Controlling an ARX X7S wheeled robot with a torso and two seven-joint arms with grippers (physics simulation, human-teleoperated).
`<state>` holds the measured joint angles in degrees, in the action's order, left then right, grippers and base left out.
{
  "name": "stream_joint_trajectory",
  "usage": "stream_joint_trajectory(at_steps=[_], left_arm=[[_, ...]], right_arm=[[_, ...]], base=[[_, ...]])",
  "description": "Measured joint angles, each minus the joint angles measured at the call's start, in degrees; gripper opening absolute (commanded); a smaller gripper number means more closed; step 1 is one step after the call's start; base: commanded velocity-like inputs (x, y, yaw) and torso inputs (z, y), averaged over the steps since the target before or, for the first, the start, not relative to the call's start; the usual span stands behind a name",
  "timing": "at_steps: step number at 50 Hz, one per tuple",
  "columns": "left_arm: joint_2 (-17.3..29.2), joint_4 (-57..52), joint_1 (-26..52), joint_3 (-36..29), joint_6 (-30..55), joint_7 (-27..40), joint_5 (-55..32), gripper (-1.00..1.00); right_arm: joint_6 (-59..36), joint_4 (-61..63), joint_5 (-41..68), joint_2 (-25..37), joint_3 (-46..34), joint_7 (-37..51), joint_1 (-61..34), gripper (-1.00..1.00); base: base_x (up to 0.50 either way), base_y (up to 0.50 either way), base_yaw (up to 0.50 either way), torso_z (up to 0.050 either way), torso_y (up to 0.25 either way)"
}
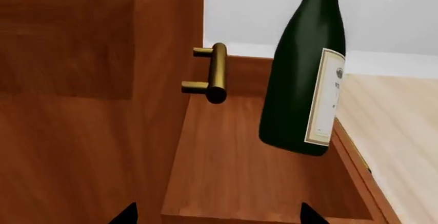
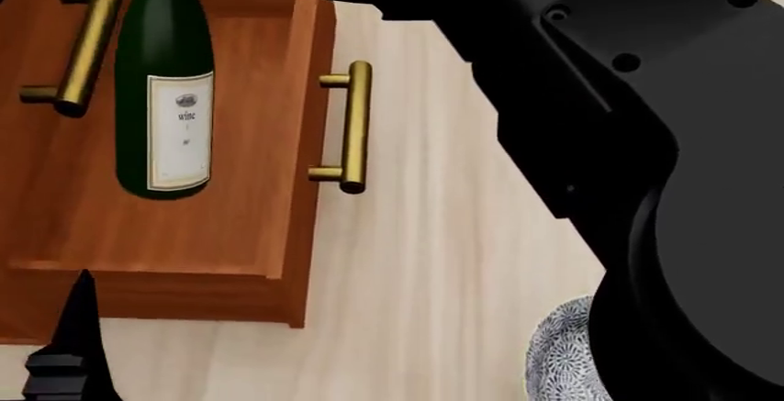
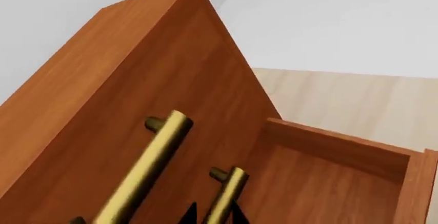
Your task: Put the wine bottle in the bottom drawer of the cabinet.
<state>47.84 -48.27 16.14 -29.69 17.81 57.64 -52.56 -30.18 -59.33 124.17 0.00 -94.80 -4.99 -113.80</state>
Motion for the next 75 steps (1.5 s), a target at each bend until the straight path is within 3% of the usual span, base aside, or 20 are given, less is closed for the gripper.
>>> stream_joint_trajectory(at_steps=[38, 75], left_arm=[[0.02, 0.06, -0.9, 0.22, -1.64, -0.89, 0.27, 1.0], [0.08, 0.21, -1.16, 0.18, -1.99, -0.99, 0.58, 1.0]], right_arm=[[-4.18, 1.85, -0.2, 0.0, 0.25, 2.83, 1.36, -1.0], [-6.61, 0.61, -3.87, 0.5, 6.19, 4.06, 2.24, -1.0]], base=[[0.0, 0.0, 0.0, 0.0, -0.028], [0.0, 0.0, 0.0, 0.0, -0.019]])
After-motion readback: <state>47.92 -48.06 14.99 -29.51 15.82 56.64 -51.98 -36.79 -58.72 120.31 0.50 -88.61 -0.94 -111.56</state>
